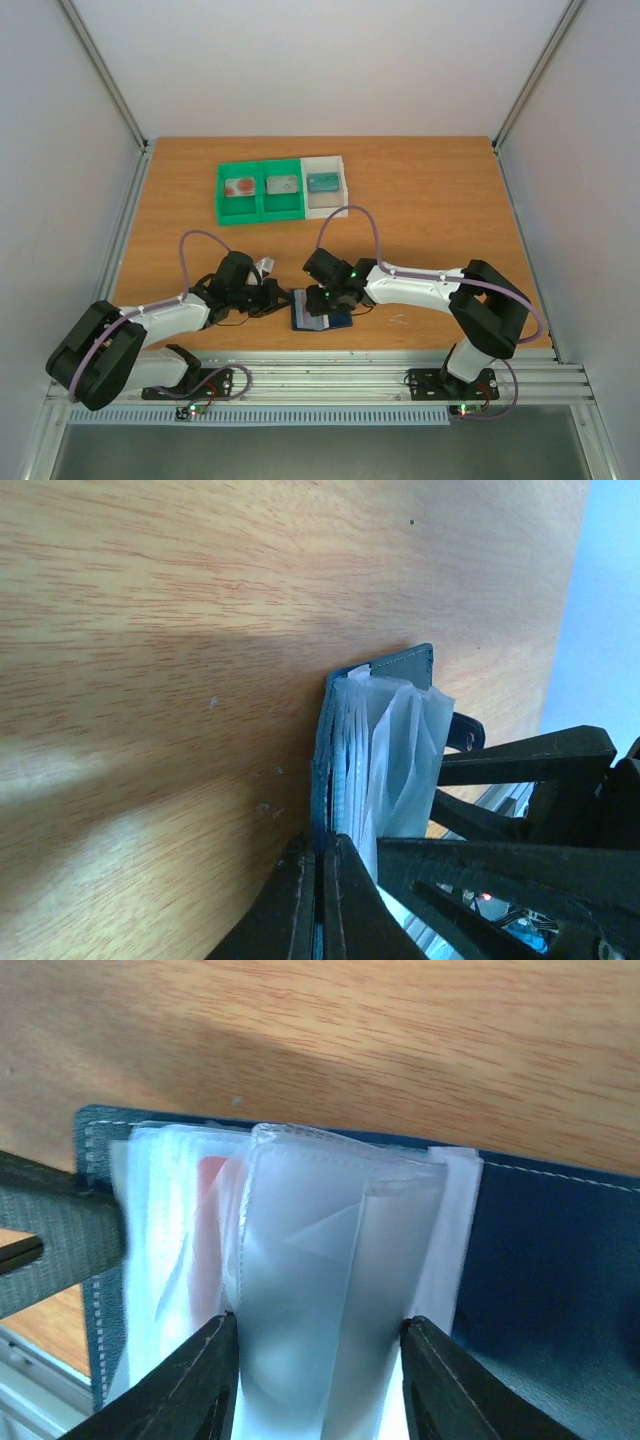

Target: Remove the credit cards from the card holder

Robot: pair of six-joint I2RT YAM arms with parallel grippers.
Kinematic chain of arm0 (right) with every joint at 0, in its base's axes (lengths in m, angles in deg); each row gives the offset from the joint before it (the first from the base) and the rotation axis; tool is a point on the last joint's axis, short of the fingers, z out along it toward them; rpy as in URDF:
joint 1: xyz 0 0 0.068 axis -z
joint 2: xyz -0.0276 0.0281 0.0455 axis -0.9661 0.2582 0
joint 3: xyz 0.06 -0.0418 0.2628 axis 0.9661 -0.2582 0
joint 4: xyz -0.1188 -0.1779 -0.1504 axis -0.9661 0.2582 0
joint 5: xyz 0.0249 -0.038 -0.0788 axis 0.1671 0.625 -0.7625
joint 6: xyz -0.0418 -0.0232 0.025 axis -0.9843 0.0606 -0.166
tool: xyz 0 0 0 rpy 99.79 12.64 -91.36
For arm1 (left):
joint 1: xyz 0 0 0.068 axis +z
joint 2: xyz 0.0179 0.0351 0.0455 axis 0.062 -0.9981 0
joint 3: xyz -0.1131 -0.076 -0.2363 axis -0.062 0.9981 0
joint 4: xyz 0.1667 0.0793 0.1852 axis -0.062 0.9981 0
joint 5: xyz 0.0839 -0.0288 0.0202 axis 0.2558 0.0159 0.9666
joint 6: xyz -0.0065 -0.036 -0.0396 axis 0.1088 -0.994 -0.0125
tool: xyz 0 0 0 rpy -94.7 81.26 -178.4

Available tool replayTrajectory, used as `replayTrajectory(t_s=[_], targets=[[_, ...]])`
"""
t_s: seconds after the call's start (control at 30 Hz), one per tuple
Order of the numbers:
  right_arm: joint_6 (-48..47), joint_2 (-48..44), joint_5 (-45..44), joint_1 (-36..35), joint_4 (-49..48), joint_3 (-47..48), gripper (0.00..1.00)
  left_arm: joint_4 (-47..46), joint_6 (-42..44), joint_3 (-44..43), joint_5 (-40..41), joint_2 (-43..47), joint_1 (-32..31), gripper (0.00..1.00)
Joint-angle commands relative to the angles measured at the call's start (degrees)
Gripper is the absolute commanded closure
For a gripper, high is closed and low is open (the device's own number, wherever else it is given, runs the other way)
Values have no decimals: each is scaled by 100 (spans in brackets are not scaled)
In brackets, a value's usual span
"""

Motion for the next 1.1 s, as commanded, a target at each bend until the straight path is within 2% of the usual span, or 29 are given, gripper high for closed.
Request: replayTrajectory(t_s=[0.0,0.2,0.33,0.5,0.6,0.67,1.07], targets=[[-22,-200,-452,-22,216,-100,58,102,215,55,66,138,-18,99],[-43,-351,-1258,-22,844,-22,61,161,252,48,42,171,-18,100],[-26,-639,-1497,-31,1243,113,60,200,252,37,41,216,-14,100],[69,-986,-1160,-80,1184,208,59,235,222,45,57,284,-14,99],[85,-1101,-930,-203,835,175,49,268,234,55,98,289,-20,100],[101,-1142,-862,-255,688,160,48,250,234,55,81,265,-19,100],[-166,-643,-340,-239,45,-56,69,351,281,55,167,262,-18,99]])
